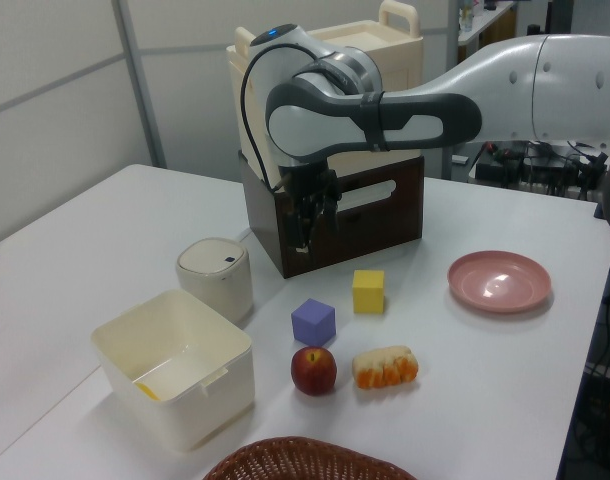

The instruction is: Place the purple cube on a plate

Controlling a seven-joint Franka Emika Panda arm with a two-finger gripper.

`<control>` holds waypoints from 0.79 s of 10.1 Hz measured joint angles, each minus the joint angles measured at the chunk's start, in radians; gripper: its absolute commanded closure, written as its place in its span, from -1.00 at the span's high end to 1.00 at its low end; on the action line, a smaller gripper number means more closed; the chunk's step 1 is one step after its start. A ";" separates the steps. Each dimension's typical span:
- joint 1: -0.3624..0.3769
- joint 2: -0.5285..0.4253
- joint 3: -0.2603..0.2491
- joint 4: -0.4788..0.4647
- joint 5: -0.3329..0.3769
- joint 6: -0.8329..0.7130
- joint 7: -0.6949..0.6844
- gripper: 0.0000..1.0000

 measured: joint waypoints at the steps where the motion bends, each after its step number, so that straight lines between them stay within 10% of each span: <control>1: 0.000 0.000 0.000 0.000 0.000 0.000 0.000 1.00; 8: -0.002 0.025 0.001 -0.017 0.002 0.071 0.000 1.00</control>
